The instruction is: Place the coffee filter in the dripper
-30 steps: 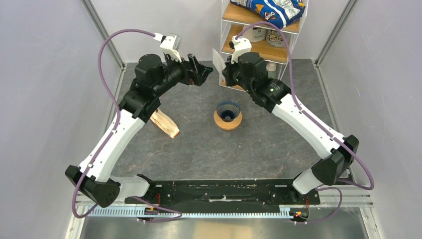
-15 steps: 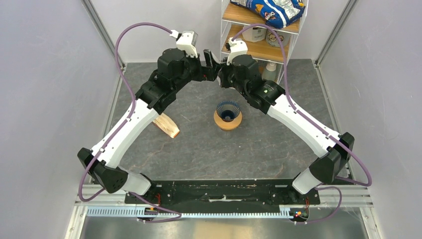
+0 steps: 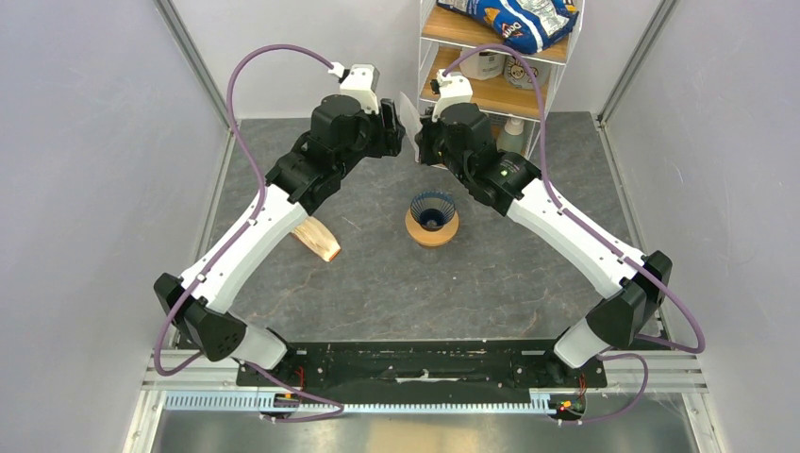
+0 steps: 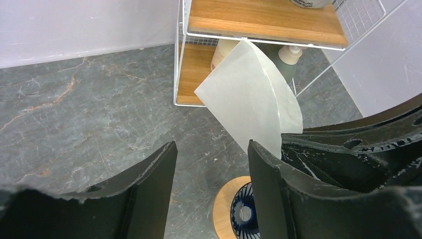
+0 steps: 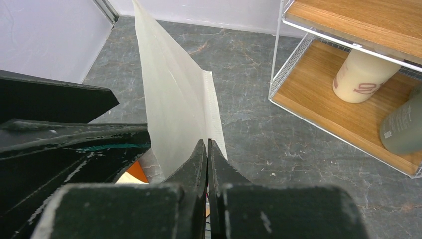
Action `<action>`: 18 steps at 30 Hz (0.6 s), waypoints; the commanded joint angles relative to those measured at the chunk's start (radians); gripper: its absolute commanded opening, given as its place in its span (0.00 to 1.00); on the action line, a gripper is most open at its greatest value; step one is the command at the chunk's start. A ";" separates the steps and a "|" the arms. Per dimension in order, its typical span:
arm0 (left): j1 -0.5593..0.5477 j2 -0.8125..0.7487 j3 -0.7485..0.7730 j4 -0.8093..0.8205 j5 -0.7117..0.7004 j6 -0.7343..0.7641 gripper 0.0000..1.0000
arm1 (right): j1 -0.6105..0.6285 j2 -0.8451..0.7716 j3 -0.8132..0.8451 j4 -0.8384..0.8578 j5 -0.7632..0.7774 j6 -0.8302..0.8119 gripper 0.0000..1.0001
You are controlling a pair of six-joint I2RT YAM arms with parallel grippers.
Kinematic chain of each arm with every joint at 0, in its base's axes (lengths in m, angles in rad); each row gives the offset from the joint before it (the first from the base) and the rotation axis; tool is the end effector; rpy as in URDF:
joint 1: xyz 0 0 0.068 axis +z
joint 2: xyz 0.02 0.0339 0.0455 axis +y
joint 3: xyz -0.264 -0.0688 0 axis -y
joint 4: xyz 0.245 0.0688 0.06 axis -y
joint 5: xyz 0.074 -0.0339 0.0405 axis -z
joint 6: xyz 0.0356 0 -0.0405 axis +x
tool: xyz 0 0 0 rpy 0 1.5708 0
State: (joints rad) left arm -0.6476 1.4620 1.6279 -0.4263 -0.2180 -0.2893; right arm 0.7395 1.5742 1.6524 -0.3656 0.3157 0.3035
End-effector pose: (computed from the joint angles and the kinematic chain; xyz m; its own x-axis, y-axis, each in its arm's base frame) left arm 0.2664 -0.1918 0.4476 -0.3173 -0.1092 -0.9420 0.3462 0.9114 -0.2223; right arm 0.2763 0.2371 0.4259 -0.3256 0.0876 -0.9415 -0.3388 0.9188 0.2026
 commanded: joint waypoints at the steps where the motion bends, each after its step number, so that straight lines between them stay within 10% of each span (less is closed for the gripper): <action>1: -0.001 -0.005 0.029 0.020 -0.007 0.010 0.69 | 0.003 -0.012 0.025 0.049 0.016 -0.001 0.00; 18: -0.009 -0.016 -0.001 0.082 0.025 -0.032 0.72 | 0.004 -0.002 0.019 0.054 0.016 -0.015 0.00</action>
State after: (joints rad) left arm -0.6487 1.4139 1.5600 -0.3332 -0.1257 -0.3008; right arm 0.7399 1.5742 1.6524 -0.3527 0.3164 0.2955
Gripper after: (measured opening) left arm 0.729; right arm 0.007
